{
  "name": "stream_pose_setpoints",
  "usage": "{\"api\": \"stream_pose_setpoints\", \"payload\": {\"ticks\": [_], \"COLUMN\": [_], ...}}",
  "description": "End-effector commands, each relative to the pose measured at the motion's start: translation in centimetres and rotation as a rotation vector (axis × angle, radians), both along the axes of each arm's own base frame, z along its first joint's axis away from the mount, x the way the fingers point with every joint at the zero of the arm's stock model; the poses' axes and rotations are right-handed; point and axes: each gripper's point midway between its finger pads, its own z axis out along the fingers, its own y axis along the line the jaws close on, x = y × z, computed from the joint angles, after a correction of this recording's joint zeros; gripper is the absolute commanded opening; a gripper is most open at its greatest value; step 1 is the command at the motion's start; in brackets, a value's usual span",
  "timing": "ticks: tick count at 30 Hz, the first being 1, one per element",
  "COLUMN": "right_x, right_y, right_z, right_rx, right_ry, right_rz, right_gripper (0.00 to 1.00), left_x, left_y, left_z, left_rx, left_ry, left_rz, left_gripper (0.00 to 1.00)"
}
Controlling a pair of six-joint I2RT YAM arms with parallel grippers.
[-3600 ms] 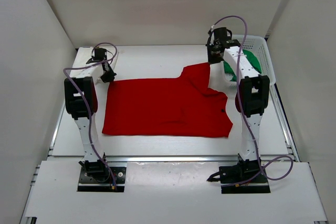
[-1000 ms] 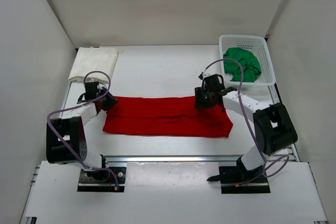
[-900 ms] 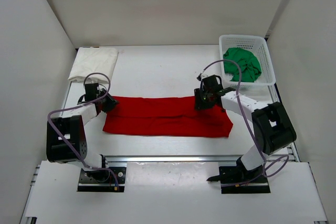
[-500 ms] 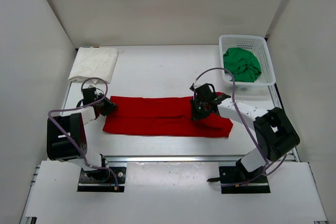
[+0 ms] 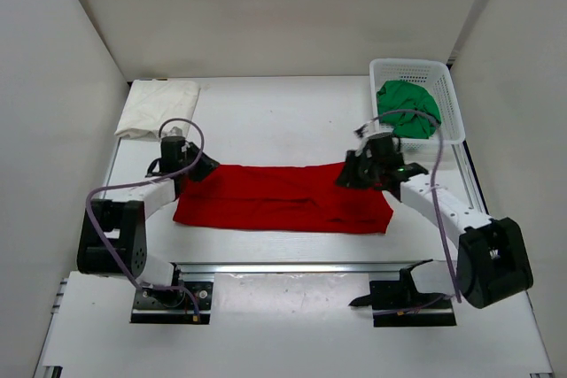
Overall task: Fold and stack the t-shirts
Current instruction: Fold the other side of the tshirt into a rectangle
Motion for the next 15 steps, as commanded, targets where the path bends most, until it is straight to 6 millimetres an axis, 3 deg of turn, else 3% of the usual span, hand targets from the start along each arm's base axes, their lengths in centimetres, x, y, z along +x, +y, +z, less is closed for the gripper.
{"api": "stream_pose_setpoints", "payload": {"ticks": [1,2,3,4,6,9,15], "right_x": [6.4,8.3,9.1,9.9,11.7,13.4,14.0], "right_y": [-4.1,-6.0,-7.7,-8.2,-11.1,-13.0,-11.8], "right_z": [3.1,3.9,3.1,2.9,2.3,1.0,-1.8], "right_rx": [0.107,0.132,0.131,0.148,0.148,0.211,0.183], "right_ry": [-0.163,-0.215,-0.201,-0.198,-0.192,-0.153,-0.066], "right_rz": [-0.206,-0.288,-0.363,-0.38,-0.488,-0.564,-0.533], "right_gripper": [0.17,0.17,0.19,0.23,0.31,0.38,0.4], "left_x": [2.5,2.9,3.2,3.4,4.0,4.3,4.1], "left_y": [-1.7,-2.0,-2.3,-2.5,-2.4,-1.6,-0.8], "left_z": [1.7,1.6,0.9,0.0,-0.5,-1.2,-2.5], "left_rx": [-0.004,-0.016,-0.032,-0.05,-0.078,-0.093,-0.122], "left_ry": [-0.07,-0.075,-0.054,-0.027,-0.015,-0.003,0.028], "left_rz": [-0.023,-0.023,-0.029,-0.036,-0.03,-0.013,0.005], "left_gripper": [0.34,0.34,0.33,0.33,0.31,0.32,0.32]}}
